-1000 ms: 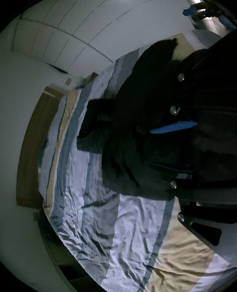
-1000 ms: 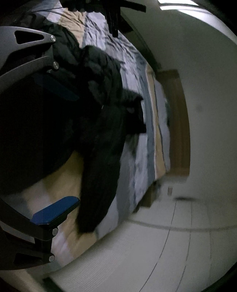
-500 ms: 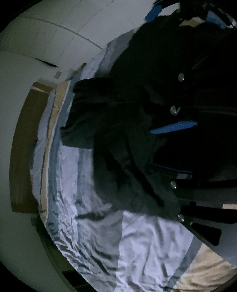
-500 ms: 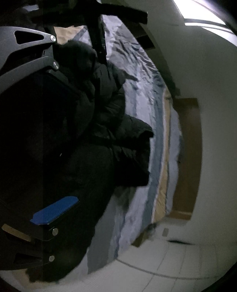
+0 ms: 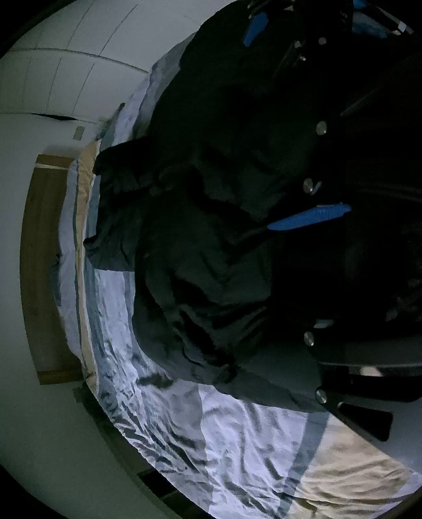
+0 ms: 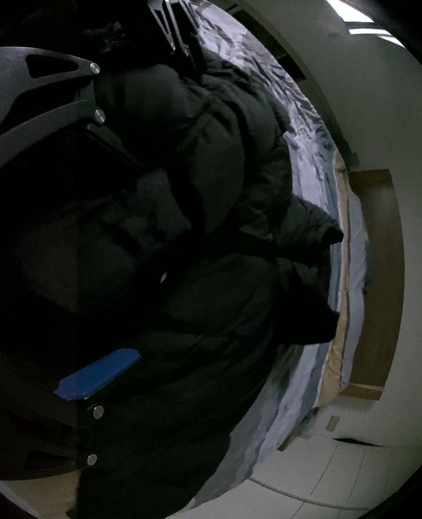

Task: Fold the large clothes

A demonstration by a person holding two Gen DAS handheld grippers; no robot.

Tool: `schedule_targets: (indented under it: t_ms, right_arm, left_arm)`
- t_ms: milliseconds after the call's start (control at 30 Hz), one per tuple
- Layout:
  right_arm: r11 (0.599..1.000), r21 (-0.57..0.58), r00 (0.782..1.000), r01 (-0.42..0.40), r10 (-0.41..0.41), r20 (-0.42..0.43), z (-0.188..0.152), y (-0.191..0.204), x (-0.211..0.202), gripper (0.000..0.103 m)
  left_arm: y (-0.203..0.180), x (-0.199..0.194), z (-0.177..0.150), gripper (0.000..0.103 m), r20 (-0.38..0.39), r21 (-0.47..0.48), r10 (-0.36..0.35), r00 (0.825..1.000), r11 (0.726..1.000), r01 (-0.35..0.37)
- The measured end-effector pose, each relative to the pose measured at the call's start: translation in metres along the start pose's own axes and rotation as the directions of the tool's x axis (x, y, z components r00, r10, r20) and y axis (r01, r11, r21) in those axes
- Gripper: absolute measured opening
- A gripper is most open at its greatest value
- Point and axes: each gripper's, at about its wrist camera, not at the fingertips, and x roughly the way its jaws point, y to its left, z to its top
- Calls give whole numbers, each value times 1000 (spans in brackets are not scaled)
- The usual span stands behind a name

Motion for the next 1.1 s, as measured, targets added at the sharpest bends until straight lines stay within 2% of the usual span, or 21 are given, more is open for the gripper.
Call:
schedule_targets:
  t_ms: [100,400,767,1100]
  right_arm:
    - [1000,-13,1000,19,-19,-10,-7,-2,-8,102]
    - [996,-25,996,80,-81,-42,-33,-11,-47,103]
    - [991,111,997,70,-75,35,-67,-49,-136,103]
    - [957,287,998,28,-43,47,-96,-104,-156,103]
  left_arm:
    - [-6,-12,-6,40,-8,14,10,1000,1000,-10]
    - [-31,-73,-28,40,-16,21,-23,1000,1000,23]
    - [-80,-160,-58,40,25,51,-64,998,997,63]
    - [-74,-202,-76,40,18,-7,-93,996,996,93]
